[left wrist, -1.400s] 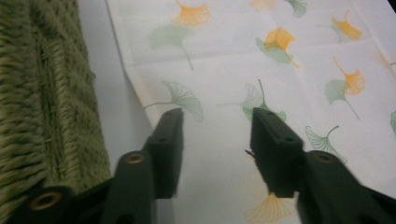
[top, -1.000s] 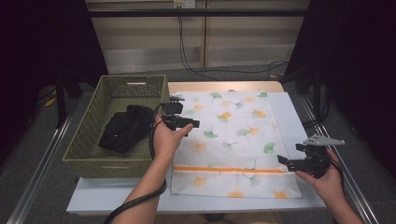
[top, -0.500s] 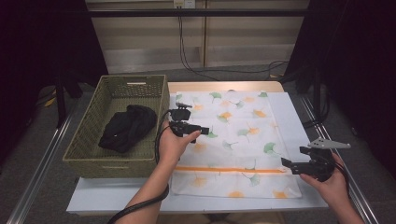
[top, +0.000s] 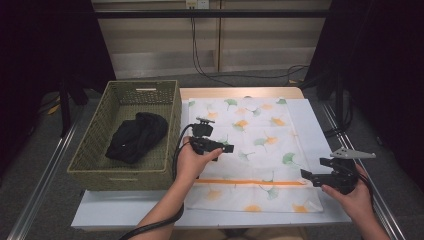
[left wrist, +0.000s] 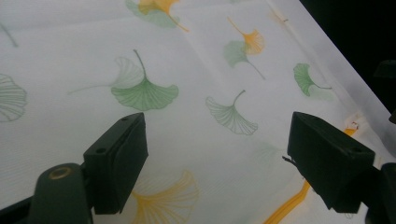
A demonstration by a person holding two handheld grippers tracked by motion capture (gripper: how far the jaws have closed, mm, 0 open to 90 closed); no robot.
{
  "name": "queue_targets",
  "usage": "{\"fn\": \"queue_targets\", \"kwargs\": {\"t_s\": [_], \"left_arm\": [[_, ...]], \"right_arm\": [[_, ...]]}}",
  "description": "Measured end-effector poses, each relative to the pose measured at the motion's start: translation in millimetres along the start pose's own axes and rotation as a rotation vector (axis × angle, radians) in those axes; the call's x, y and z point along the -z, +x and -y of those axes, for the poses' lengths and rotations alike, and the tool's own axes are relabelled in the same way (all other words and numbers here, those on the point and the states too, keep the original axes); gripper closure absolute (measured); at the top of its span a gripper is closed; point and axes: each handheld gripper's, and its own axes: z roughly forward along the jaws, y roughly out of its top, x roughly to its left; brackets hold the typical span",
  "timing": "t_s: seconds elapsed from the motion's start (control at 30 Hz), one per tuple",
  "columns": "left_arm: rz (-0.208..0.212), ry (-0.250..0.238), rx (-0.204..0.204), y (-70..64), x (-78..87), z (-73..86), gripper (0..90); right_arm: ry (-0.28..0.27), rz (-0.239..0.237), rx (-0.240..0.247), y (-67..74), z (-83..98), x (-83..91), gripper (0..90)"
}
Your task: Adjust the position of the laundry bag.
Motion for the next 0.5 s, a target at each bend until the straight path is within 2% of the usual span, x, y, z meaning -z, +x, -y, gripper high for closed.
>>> {"fn": "queue_targets", "kwargs": {"t_s": [0.17, 0.23, 0.3, 0.4, 0.5], "left_arm": [[0.038, 0.006, -0.002, -5.2, -7.0, 6.2, 18.4], [0.047, 0.017, -0.018, -5.8, -8.9, 9.2, 17.6], [0.065, 0.010, -0.003, -7.4, -11.4, 12.3, 17.5], [0.063, 0.040, -0.020, -7.7, -15.5, 13.7, 16.9], [0.071, 0.039, -0.019, -9.3, -17.5, 14.4, 16.1]], "right_arm": [[0.006, -0.018, -0.027, 0.0, 0.9, -0.7, 9.3], [0.013, -0.037, -0.034, 0.3, 2.7, 1.0, 9.7], [0.016, -0.037, -0.033, -0.1, 3.1, 1.8, 10.8], [0.026, -0.053, -0.051, -1.8, 4.1, 3.8, 14.7], [0.036, -0.058, -0.053, -3.7, 5.5, 5.1, 17.5]]}}
